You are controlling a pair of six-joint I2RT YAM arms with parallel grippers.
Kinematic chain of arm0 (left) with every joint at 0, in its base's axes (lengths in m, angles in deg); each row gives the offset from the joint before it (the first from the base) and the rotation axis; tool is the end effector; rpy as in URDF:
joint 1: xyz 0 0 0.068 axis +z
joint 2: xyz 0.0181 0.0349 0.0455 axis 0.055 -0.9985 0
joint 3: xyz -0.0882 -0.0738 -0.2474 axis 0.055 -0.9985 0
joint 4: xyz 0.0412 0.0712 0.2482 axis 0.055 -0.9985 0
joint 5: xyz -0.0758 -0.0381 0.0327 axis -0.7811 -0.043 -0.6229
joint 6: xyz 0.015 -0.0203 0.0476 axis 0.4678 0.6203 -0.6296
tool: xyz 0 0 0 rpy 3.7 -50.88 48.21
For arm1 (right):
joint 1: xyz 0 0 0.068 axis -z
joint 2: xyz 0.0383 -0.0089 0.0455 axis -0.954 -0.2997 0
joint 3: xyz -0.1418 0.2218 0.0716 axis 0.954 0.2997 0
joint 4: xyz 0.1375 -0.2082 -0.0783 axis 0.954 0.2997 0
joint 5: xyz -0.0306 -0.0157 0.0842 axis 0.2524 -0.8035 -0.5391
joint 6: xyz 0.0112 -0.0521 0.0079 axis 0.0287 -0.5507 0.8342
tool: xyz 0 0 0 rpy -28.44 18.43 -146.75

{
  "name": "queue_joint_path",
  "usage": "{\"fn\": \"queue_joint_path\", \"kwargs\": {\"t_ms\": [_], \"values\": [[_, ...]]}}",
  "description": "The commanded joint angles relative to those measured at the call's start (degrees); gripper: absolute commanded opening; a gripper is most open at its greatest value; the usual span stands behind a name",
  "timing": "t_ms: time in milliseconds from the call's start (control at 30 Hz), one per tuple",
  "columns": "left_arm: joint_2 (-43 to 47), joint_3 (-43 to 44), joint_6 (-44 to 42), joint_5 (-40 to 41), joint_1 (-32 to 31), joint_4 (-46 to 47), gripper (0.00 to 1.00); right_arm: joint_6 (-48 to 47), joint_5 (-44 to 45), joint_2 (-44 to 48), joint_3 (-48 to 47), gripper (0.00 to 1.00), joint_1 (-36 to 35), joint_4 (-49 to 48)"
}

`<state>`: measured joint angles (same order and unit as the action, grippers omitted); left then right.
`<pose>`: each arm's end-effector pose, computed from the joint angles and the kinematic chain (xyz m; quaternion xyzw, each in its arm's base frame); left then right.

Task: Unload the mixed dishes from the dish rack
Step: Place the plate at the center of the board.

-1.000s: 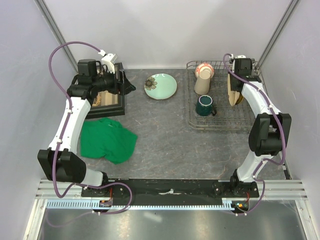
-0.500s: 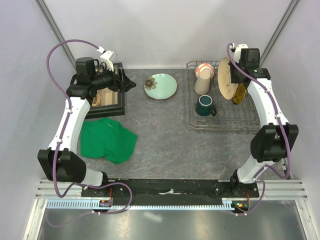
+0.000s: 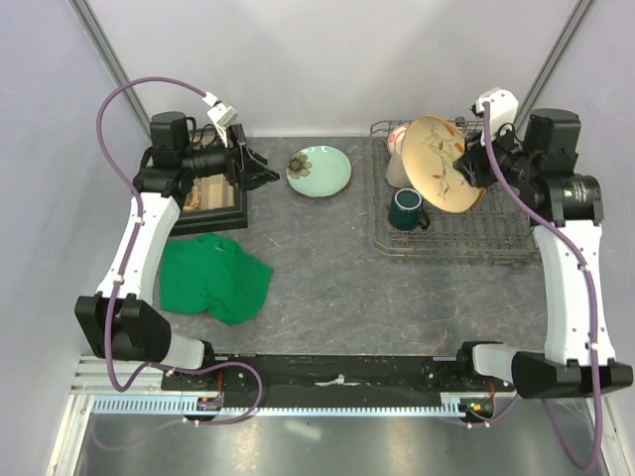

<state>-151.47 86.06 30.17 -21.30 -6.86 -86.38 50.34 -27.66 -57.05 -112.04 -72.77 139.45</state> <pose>0.3101 -0.0502 0.4004 0.3111 0.7133 -0.4038 0.4811 0.2393 0.0128 0.4683 -0.2129 0.8179 0.0704 0.5299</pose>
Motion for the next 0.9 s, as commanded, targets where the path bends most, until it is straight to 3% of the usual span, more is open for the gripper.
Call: {"fn": "queue_joint_path", "kwargs": {"t_ms": [0,133,267,633,867], "values": [[1.3,0.0,-2.1,-9.3,-1.1,1.9,0.78,-2.2,-18.3,4.4,-0.2,0.0,-0.2,-0.8],[2.2,0.0,-4.4,-9.4,-5.7,0.3,0.79,-2.1,-24.9,5.6,1.5,0.0,-1.1,-0.2],[3.9,-0.2,-10.1,-4.4,-12.0,-2.5,0.79,-4.3,-27.5,4.5,1.4,0.0,-3.3,1.9],[0.7,4.7,-14.4,-2.6,-20.4,-3.7,0.8,-9.3,-23.8,3.5,4.3,0.0,-17.0,4.6],[-1.4,4.7,-16.6,-3.2,-24.1,-4.0,0.81,-9.9,-21.8,2.5,5.8,0.01,-20.7,4.6]]}}
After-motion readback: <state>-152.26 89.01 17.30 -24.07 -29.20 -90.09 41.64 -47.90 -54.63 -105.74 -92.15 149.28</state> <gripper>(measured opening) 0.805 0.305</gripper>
